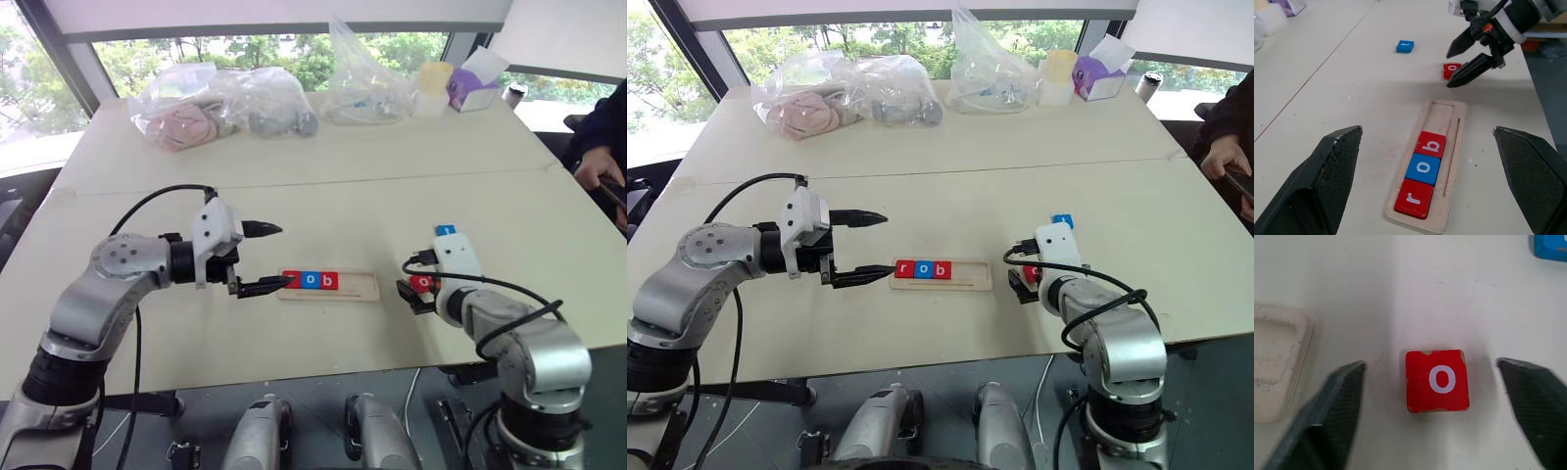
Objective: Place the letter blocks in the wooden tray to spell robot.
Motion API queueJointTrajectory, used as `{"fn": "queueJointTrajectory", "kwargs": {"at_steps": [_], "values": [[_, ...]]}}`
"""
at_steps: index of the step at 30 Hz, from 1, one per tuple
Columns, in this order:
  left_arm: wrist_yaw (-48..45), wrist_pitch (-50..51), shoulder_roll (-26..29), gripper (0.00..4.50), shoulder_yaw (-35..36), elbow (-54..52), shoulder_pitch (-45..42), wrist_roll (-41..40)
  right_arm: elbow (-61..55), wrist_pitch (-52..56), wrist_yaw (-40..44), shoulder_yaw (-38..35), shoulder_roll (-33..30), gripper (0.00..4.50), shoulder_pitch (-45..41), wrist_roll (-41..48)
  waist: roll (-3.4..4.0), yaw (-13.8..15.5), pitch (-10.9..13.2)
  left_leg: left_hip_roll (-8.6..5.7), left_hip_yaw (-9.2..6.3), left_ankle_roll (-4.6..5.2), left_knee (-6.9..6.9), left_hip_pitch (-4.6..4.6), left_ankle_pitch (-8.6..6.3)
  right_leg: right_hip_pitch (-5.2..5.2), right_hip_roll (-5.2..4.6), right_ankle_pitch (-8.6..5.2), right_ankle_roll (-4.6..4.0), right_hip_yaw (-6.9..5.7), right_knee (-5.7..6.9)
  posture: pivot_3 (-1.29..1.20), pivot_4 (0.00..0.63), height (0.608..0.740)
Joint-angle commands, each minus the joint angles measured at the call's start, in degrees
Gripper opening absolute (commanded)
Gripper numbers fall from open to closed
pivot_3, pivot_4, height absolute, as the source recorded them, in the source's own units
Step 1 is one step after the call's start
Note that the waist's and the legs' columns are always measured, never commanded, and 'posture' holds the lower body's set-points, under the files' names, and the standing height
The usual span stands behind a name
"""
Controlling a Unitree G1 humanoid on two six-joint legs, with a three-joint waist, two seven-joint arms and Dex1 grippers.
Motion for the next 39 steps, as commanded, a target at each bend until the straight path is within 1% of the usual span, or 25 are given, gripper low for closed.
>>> {"fn": "queueJointTrajectory", "kwargs": {"at_steps": [1, 3, 5, 8, 10, 14, 18, 23, 27, 34, 35, 37, 39], "values": [[0.5, -0.6, 0.1, 4.50, 0.6, -1.1, -0.5, 0.2, 2.2, -10.1, 12.8, 1.7, -14.2, 4.42, -2.0, 4.8, 0.00, 0.0, 0.0, -0.05, 0.00, 0.03, 0.01, 0.00, -0.01, 0.01, -0.03, 0.00, 0.00, 0.00, -0.02, 0.00, 0.150, 0.725], [0.7, -0.7, -0.1, 4.50, 0.5, -1.0, -0.7, 0.2, 6.2, -19.2, 20.8, 0.9, -19.3, 4.42, -1.5, 7.2, -0.07, 0.0, 0.0, -0.04, -0.01, 0.07, 0.03, -0.01, -0.04, 0.04, -0.03, -0.01, 0.01, -0.01, -0.10, 0.00, 0.150, 0.725], [0.7, -1.0, -0.3, 4.50, 0.3, -0.7, -1.0, 0.4, 12.1, -36.0, 32.8, 1.7, -25.7, 4.42, 0.9, 7.2, -0.07, 0.0, 0.0, 0.01, -0.05, 0.09, 0.02, 0.00, -0.05, 0.06, 0.02, -0.02, 0.02, -0.04, -0.12, 0.00, 0.150, 0.725], [0.4, -1.4, -0.5, 4.50, -0.1, 0.1, -1.6, 0.7, 23.3, -57.5, 46.1, 5.1, -33.3, 4.42, 3.4, 3.5, -0.09, 0.1, 0.0, 0.02, -0.03, 0.12, -0.02, 0.00, -0.07, 0.07, 0.08, -0.05, 0.09, -0.04, -0.12, 0.00, 0.150, 0.725], [0.1, -1.6, -0.6, 4.50, -0.4, 0.5, -2.1, 0.9, 30.3, -64.1, 51.0, 6.7, -35.0, 4.42, 2.2, 3.1, -0.20, 0.0, 0.1, 0.01, 0.00, 0.13, 0.00, 0.00, -0.07, 0.10, 0.07, -0.07, 0.12, -0.03, -0.12, 0.00, 0.150, 0.725], [0.0, -1.5, -0.6, 4.50, -0.2, 0.7, -2.6, 1.1, 44.5, -75.6, 56.8, 9.5, -33.5, 4.42, -4.2, 0.6, -0.24, -0.2, 0.1, 0.01, 0.08, 0.13, 0.11, 0.03, -0.06, 0.11, 0.06, -0.02, 0.08, 0.00, -0.10, 0.00, 0.150, 0.725], [0.0, -1.2, -0.2, 4.50, 0.3, 0.1, -2.2, 1.1, 53.7, -81.1, 60.9, 11.7, -31.4, 4.42, -9.4, -0.8, -0.24, 0.0, 0.2, 0.04, 0.06, 0.13, 0.11, 0.06, -0.06, 0.10, 0.07, -0.01, 0.06, 0.00, -0.01, 0.00, 0.150, 0.725], [0.3, -0.9, 0.0, 4.50, 0.6, -0.3, -2.0, 1.0, 59.4, -84.1, 63.2, 12.9, -28.5, 4.42, -12.3, -1.9, -0.24, 0.3, 0.2, 0.04, 0.07, 0.12, 0.09, 0.06, -0.06, 0.11, 0.06, 0.09, 0.23, 0.00, -0.01, 0.00, 0.150, 0.725], [0.4, -0.7, 0.2, 4.50, 0.9, -0.6, -1.9, 0.9, 61.4, -85.4, 64.6, 13.8, -27.6, 4.42, -12.9, -2.9, -0.24, 0.6, 0.2, 0.01, 0.10, 0.12, 0.14, 0.06, -0.06, 0.14, 0.01, 0.02, 0.08, 0.00, -0.01, 0.00, 0.150, 0.725], [0.9, -0.4, 0.4, 4.50, 0.9, -1.2, -1.6, 0.8, 63.5, -87.3, 64.9, 14.2, -26.4, 4.42, -13.3, -4.4, -0.24, 1.1, 0.2, 0.03, 0.09, 0.11, 0.14, 0.09, -0.05, 0.14, 0.01, 0.02, 0.06, 0.00, 0.04, 0.00, 0.150, 0.725], [0.9, -0.4, 0.4, 4.50, 0.8, -1.2, -1.7, 0.8, 64.0, -87.5, 64.9, 14.3, -26.3, 4.20, -13.6, -4.6, -0.24, 1.2, 0.2, 0.03, 0.09, 0.10, 0.14, 0.10, -0.04, 0.14, 0.01, 0.02, 0.06, 0.00, 0.04, 0.00, 0.150, 0.725], [0.8, -0.4, 0.4, 4.50, 0.8, -1.2, -1.8, 0.8, 64.8, -88.0, 64.9, 14.2, -26.2, 3.56, -13.9, -5.0, -0.24, 1.2, 0.2, 0.03, 0.09, 0.10, 0.14, 0.15, -0.04, 0.20, 0.01, 0.02, 0.05, 0.00, 0.04, 0.00, 0.150, 0.725], [0.8, -0.4, 0.4, 4.50, 0.8, -1.1, -1.9, 0.8, 64.7, -87.8, 65.0, 14.0, -26.1, 2.65, -14.2, -5.0, -0.24, 1.2, 0.2, 0.03, 0.09, 0.10, 0.15, 0.23, -0.04, 0.29, 0.01, 0.02, 0.04, 0.00, 0.04, 0.00, 0.150, 0.725]]}}
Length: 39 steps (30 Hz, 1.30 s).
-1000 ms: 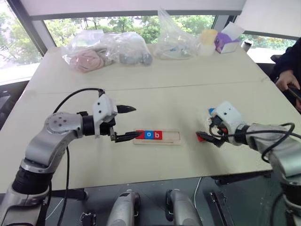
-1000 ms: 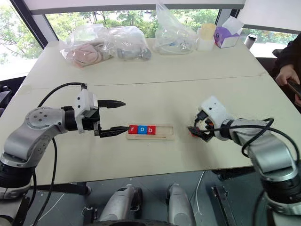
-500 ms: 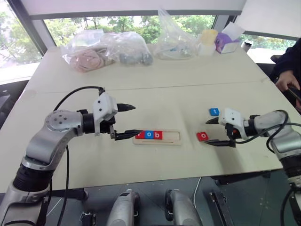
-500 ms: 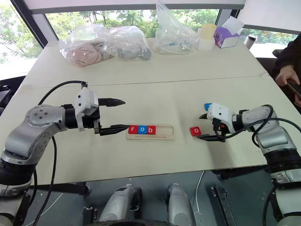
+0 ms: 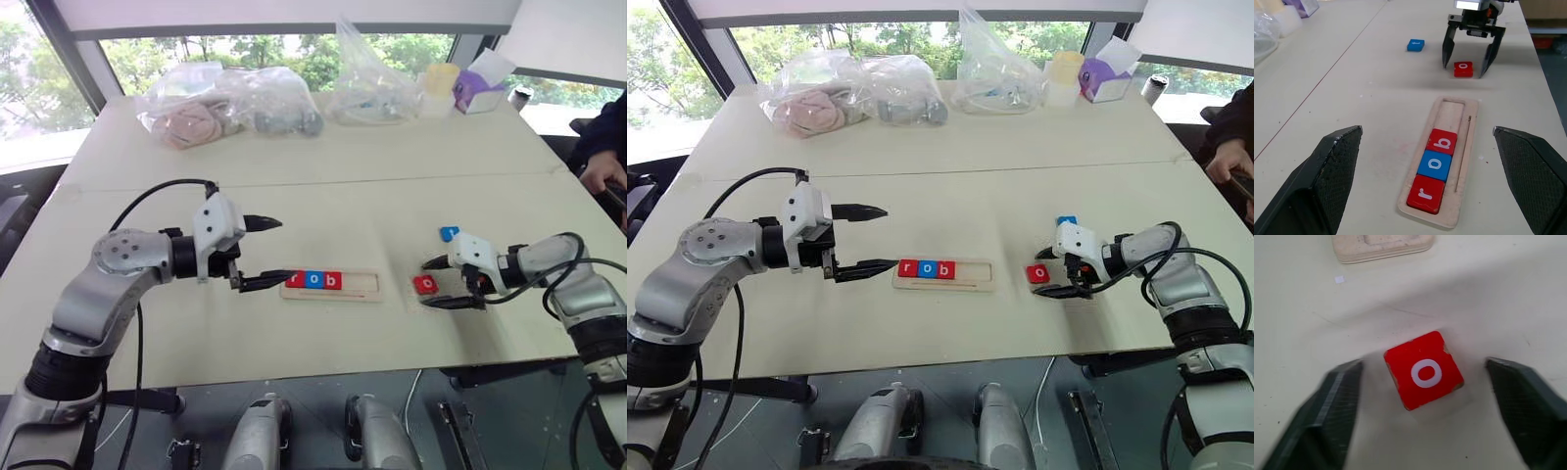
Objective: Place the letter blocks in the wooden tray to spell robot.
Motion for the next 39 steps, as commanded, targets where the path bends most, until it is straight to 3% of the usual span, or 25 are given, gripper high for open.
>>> {"fn": "queueJointTrajectory", "kwargs": {"at_steps": [1, 3, 15, 21, 39], "values": [[0.0, -0.3, 0.5, 4.50, 1.2, -1.6, -0.4, -0.5, 0.4, -0.1, -0.2, -0.7, 0.1, 2.11, -1.3, -0.5, 0.00, 0.0, 0.0, 0.00, 0.00, 0.00, 0.00, 0.07, 0.00, 0.05, 0.00, 0.00, 0.00, 0.00, 0.00, 0.00, 0.150, 0.725], [0.0, -0.3, 0.4, 4.50, 1.2, -1.5, -0.4, -0.5, -0.5, 0.5, -1.2, -1.5, 0.8, 1.19, -1.9, 0.0, 0.00, 0.0, 0.0, 0.00, 0.00, 0.00, 0.00, 0.16, 0.00, 0.13, -0.01, -0.01, -0.01, 0.00, 0.00, 0.00, 0.150, 0.725], [0.5, -0.4, 0.0, 4.50, 1.2, -1.5, -0.2, -0.5, -19.5, 16.9, -5.0, 2.0, 8.3, 1.19, -5.0, 2.4, 0.01, 0.2, 0.0, 0.03, -0.04, -0.02, -0.05, 0.23, -0.01, 0.16, -0.12, -0.01, -0.03, 0.02, 0.01, 0.00, 0.150, 0.725], [1.0, 0.1, 0.2, 4.50, 1.6, -2.3, 0.3, -0.7, -21.1, 18.5, -7.9, 5.1, 11.8, 1.19, -5.2, 0.6, 0.02, 0.1, 0.0, 0.00, -0.03, -0.02, -0.05, 0.21, -0.02, 0.16, -0.20, -0.01, -0.03, 0.01, -0.04, 0.00, 0.150, 0.725], [1.8, 1.0, 0.3, 4.50, 2.3, -3.6, 1.3, -1.0, -21.1, 18.9, -8.4, 8.0, 12.7, 1.19, -4.7, -1.0, 0.02, 0.1, 0.0, 0.00, -0.02, -0.02, -0.06, 0.21, -0.02, 0.15, -0.10, -0.01, -0.03, 0.01, -0.02, 0.00, 0.150, 0.725]]}}
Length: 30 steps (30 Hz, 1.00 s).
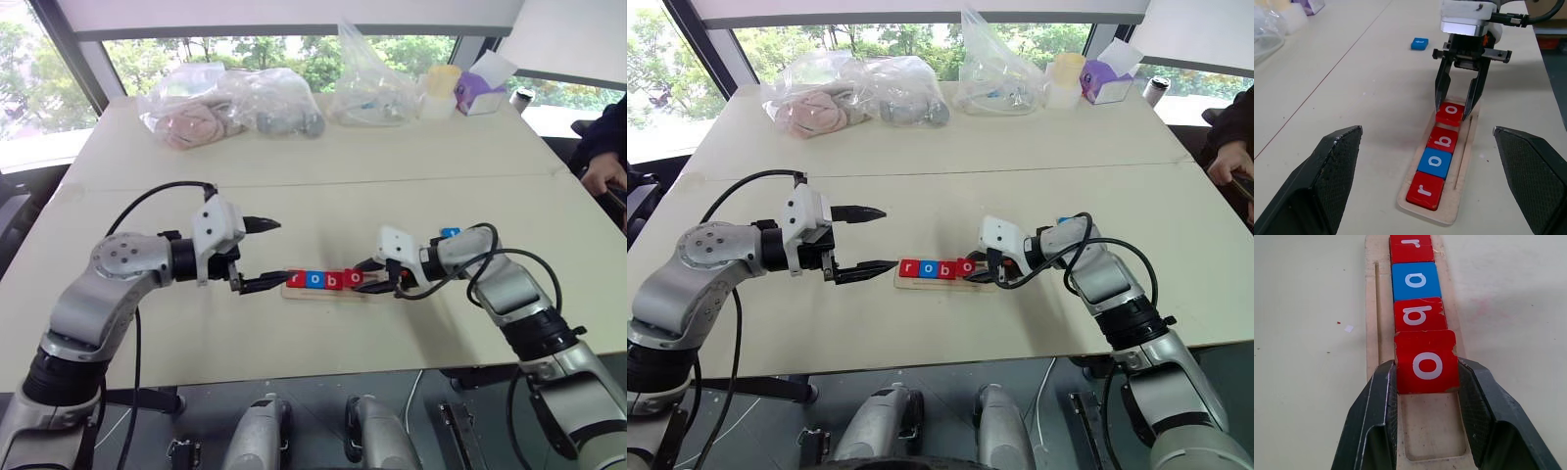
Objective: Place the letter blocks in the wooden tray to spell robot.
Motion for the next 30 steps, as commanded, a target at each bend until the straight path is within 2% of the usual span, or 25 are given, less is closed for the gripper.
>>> {"fn": "queueJointTrajectory", "kwargs": {"at_steps": [1, 14, 17, 20, 21, 30], "values": [[0.4, -0.2, 0.3, 4.50, 1.6, -1.6, 0.1, -0.9, -1.3, -0.5, -0.1, 0.1, 0.0, 1.19, -0.5, -0.3, 0.00, 0.0, 0.0, 0.00, 0.00, 0.00, 0.00, 0.00, 0.00, 0.00, 0.02, 0.00, 0.00, 0.00, 0.00, 0.00, 0.150, 0.725], [0.8, 0.0, 0.2, 4.50, 1.4, -1.9, 0.0, -1.0, -0.4, -0.6, 0.3, 0.3, 0.2, 1.19, -0.8, -0.9, 0.00, 0.0, 0.0, 0.00, 0.01, 0.00, 0.00, 0.00, 0.00, 0.00, 0.05, 0.00, 0.00, -0.01, 0.00, 0.00, 0.150, 0.725], [0.8, 0.0, 0.2, 4.50, 1.3, -1.9, -0.1, -1.0, -0.5, -0.6, 0.4, 0.3, 0.3, 2.56, -0.8, -0.9, 0.00, 0.0, 0.0, 0.00, 0.01, 0.00, 0.00, 0.00, 0.00, 0.00, 0.05, 0.00, 0.00, -0.01, 0.00, 0.00, 0.150, 0.725], [0.8, -0.1, 0.2, 4.50, 1.2, -1.8, -0.2, -1.0, -0.5, -0.6, 0.3, 0.2, 0.5, 4.22, -1.0, -0.8, 0.00, 0.0, 0.0, 0.00, 0.01, 0.00, 0.00, 0.00, 0.00, 0.00, 0.05, 0.00, 0.00, -0.01, 0.00, 0.00, 0.150, 0.725], [0.8, -0.1, 0.2, 4.50, 1.2, -1.8, -0.2, -1.0, -0.5, -0.6, 0.2, 0.1, 0.5, 4.48, -1.0, -0.8, 0.00, 0.0, 0.0, 0.00, 0.00, 0.00, 0.00, 0.00, 0.00, 0.00, 0.05, 0.00, 0.00, 0.00, 0.00, 0.00, 0.150, 0.725], [0.8, -0.1, -0.1, 4.50, 0.8, -1.8, -0.4, -0.9, -1.0, 0.1, -1.3, -2.1, 0.5, 4.48, -2.3, 0.3, 0.00, 0.0, 0.0, 0.00, 0.00, 0.00, 0.00, 0.00, 0.00, 0.00, 0.05, 0.00, 0.00, -0.01, 0.00, 0.00, 0.150, 0.725]]}}
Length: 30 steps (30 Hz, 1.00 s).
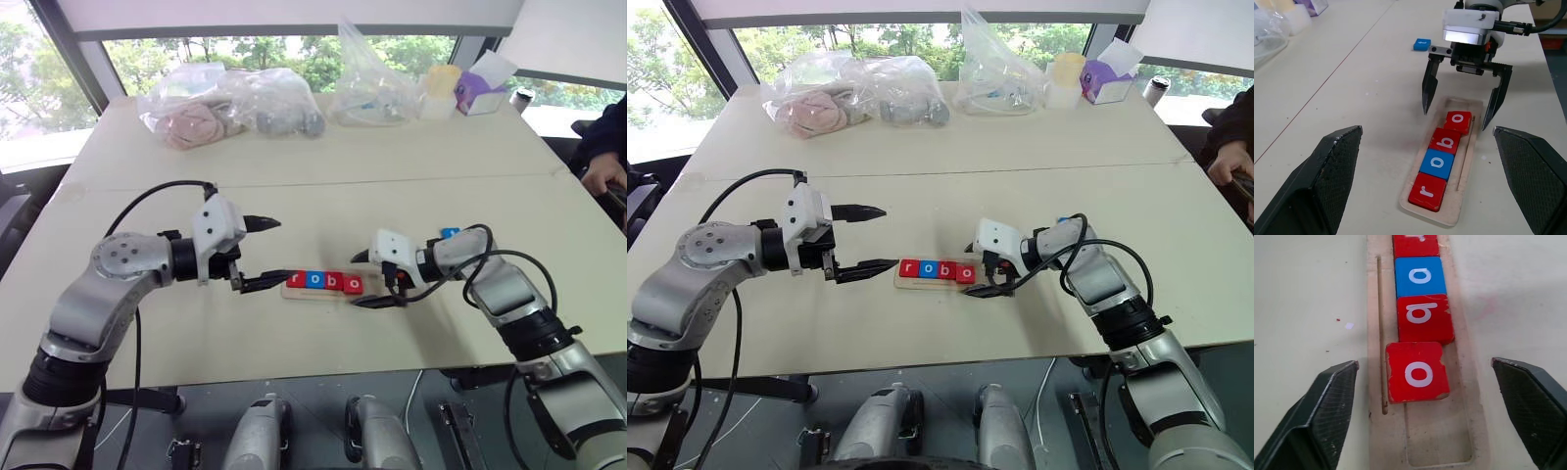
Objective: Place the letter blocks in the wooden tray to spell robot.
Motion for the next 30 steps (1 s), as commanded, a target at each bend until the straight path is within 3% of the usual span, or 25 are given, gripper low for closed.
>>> {"fn": "queueJointTrajectory", "kwargs": {"at_steps": [1, 30], "values": [[0.0, -0.4, -0.1, 4.50, 0.7, -1.5, -0.5, -0.8, -1.2, 0.0, -0.5, -1.9, 0.0, 4.48, -1.8, 1.0, 0.00, 0.0, 0.0, 0.00, 0.00, 0.00, 0.00, 0.00, 0.00, 0.00, 0.00, 0.00, 0.00, 0.00, 0.00, 0.00, 0.150, 0.725], [0.6, 0.3, -0.3, 4.50, 0.9, -2.3, -0.2, -1.0, 5.9, -5.7, -1.9, -1.5, 2.0, 4.48, -3.4, -1.6, 0.00, -0.1, 0.0, 0.00, 0.00, 0.00, 0.00, 0.02, 0.00, 0.01, 0.02, 0.00, 0.00, 0.00, 0.00, 0.00, 0.150, 0.725]]}}
